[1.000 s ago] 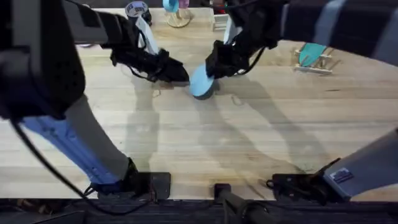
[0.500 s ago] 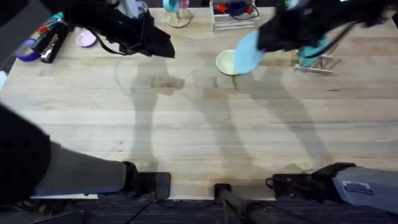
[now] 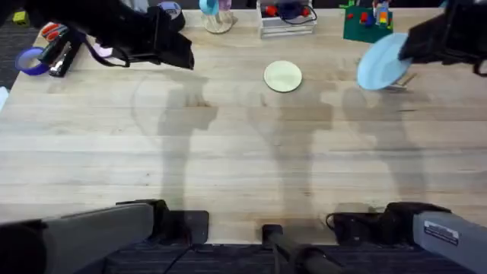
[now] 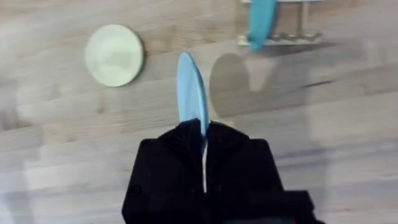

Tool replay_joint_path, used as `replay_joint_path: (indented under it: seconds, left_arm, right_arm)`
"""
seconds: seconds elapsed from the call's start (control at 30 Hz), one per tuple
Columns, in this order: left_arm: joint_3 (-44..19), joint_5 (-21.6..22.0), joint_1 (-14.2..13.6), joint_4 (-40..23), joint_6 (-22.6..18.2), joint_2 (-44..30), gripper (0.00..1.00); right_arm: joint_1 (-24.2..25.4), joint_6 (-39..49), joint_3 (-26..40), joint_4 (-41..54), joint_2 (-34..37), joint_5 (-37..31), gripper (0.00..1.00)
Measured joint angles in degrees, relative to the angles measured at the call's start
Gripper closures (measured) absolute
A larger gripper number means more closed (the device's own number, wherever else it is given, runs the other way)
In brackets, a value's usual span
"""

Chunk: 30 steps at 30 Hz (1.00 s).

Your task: Pick up the plates from the table one by one and place each into a slot on the dish rack.

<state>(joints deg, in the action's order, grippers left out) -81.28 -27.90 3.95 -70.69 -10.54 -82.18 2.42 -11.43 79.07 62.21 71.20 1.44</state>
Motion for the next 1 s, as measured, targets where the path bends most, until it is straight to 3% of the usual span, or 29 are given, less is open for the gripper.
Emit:
replay_joint_path:
  seconds: [0.33,0.4,0.53,0.57,0.83,1.0]
  left_arm:
    - [0.0,4.0,0.0,-0.7,-0.1,1.4,0.930]
    - [0.0,4.2,0.0,-1.0,-0.3,1.3,0.712]
    - [0.0,4.2,0.0,-2.0,-0.3,1.3,0.087]
    - [0.0,4.2,0.0,-2.1,-0.2,1.3,0.030]
    - [0.0,4.2,0.0,-3.7,-0.2,1.4,0.007]
    - [0.0,4.2,0.0,-5.3,-0.2,1.4,0.007]
  right_arm:
    - [4.6,6.0,0.0,0.7,0.0,-7.1,0.973]
    - [4.7,7.0,0.1,0.7,0.0,-8.9,0.973]
    - [4.7,8.3,0.2,0.8,0.0,-11.9,0.976]
    - [4.7,8.6,0.4,0.8,0.0,-12.3,0.975]
    - [5.2,10.1,4.4,0.8,0.0,-13.9,0.975]
    - [8.0,10.3,5.1,0.8,0.0,-14.0,0.975]
